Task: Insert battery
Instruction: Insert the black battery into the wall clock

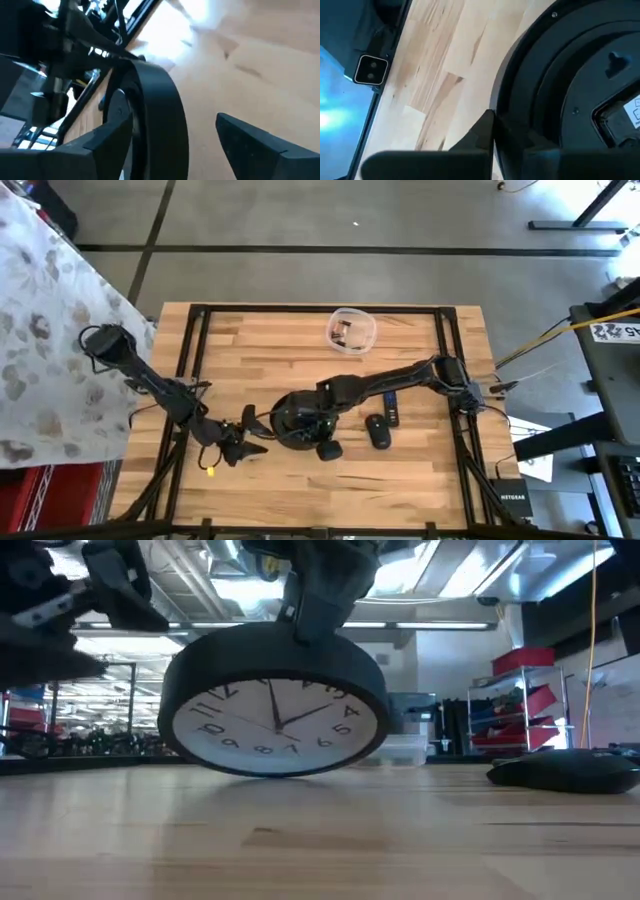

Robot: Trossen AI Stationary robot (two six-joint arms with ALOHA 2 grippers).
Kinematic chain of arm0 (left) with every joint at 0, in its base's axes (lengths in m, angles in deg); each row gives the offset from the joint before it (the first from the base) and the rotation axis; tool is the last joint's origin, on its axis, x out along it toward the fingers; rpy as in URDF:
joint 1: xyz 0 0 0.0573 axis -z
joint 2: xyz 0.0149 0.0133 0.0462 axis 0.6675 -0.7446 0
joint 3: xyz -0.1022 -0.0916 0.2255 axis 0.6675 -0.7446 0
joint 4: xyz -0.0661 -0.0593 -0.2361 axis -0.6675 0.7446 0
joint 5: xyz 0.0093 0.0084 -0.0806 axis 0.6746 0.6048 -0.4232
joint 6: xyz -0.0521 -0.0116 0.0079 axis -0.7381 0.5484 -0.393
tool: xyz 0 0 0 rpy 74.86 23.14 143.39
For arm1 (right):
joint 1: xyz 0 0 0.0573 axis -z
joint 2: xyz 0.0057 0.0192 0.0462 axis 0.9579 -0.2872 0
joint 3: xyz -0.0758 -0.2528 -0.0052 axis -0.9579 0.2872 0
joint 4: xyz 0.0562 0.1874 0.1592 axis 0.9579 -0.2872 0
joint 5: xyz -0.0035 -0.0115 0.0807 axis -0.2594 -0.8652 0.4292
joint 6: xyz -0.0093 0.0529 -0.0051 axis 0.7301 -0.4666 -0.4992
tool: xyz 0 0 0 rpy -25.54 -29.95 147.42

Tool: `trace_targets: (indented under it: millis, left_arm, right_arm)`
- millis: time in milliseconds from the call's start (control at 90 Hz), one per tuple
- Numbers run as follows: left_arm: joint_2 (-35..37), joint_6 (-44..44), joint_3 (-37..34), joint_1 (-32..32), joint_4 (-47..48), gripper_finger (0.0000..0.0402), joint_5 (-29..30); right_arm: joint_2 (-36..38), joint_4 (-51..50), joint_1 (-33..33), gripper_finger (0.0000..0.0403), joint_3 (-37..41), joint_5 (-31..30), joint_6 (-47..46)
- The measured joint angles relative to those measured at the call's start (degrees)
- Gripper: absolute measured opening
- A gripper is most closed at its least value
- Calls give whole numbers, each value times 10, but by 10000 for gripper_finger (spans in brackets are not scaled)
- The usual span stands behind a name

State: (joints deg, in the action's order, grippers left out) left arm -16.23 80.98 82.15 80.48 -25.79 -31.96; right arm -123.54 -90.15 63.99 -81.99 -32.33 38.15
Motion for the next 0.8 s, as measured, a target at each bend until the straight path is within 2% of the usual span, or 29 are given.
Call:
trace_targets:
  millis: [122,278,444,556,711,800]
  left_arm:
    - [-60,-3,16,2,-6,272,58]
    - [-143,-22,51,2,-23,272,182]
    - [-214,-57,91,1,-19,269,259]
    - [-229,-100,110,15,-17,236,294]
    - [-216,-153,131,36,21,151,300]
    - [-203,-172,143,41,42,147,302]
  right_arm:
    - [0,0,0,0,0,0,-1]
    - [0,-1,0,0,0,1,-1]
    - [0,-2,0,0,0,1,-9]
    - [0,-3,-1,0,0,1,-16]
    - [7,-9,-1,0,-2,-2,-16]
    - [18,-16,0,1,-3,-4,-16]
